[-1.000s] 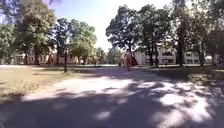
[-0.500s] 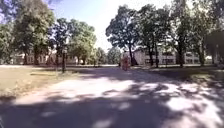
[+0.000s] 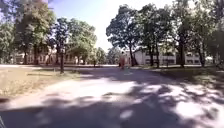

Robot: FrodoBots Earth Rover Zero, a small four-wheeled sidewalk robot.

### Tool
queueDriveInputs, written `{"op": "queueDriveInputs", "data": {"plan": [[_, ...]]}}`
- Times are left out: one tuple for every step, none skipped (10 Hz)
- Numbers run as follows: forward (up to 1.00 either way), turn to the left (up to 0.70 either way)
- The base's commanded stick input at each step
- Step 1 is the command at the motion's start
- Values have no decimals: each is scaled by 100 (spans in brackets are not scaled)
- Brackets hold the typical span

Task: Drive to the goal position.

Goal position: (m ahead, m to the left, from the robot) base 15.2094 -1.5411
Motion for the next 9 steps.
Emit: {"op": "queueDriveInputs", "data": {"plan": [[45,0],[45,0],[45,0],[45,0],[45,0],[45,0],[45,0],[45,0],[45,0]]}}
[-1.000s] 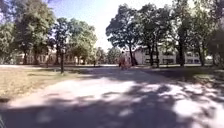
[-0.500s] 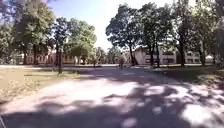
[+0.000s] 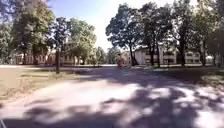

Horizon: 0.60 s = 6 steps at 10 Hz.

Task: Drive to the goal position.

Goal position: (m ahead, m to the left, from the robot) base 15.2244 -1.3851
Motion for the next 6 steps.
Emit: {"op": "queueDriveInputs", "data": {"plan": [[45,0],[45,0],[45,0],[45,0],[45,0],[45,0]]}}
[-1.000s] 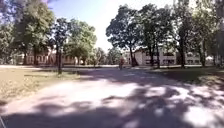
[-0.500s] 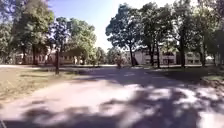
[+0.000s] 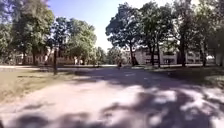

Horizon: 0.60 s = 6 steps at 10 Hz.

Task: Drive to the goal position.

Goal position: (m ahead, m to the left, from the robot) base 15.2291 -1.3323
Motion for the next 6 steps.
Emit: {"op": "queueDriveInputs", "data": {"plan": [[45,0],[45,0],[45,0],[45,0],[45,0],[45,0]]}}
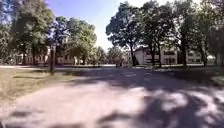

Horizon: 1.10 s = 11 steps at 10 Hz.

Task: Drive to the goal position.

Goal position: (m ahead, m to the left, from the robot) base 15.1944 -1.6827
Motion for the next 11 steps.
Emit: {"op": "queueDriveInputs", "data": {"plan": [[45,0],[45,0],[45,0],[45,0],[45,0],[45,0],[45,0],[45,0],[45,0],[45,0],[45,0]]}}
